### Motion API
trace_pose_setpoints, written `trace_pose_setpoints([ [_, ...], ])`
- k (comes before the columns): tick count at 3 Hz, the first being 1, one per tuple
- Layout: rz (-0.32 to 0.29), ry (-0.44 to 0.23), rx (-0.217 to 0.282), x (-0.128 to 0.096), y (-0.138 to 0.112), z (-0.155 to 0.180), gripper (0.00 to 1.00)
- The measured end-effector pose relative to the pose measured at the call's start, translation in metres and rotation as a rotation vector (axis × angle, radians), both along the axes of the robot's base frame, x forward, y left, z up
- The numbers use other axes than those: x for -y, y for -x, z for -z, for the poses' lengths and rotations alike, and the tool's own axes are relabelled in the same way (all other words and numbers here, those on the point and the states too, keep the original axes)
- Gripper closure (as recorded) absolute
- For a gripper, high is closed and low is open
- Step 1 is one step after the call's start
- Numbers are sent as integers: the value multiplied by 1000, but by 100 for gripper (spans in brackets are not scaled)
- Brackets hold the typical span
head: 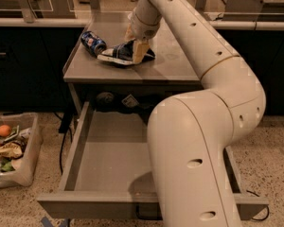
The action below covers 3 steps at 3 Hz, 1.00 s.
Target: Place blue chip bag into top drawer
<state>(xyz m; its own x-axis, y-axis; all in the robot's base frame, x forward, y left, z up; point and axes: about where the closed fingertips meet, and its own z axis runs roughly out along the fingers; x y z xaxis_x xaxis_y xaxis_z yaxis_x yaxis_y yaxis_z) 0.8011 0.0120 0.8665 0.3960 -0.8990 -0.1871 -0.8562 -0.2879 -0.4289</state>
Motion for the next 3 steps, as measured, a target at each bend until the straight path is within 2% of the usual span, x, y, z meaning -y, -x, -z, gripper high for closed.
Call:
trace_pose_setpoints([
  [2,0,0,0,0,0,0,88],
  [3,0,-1,0,0,0,0,100],
])
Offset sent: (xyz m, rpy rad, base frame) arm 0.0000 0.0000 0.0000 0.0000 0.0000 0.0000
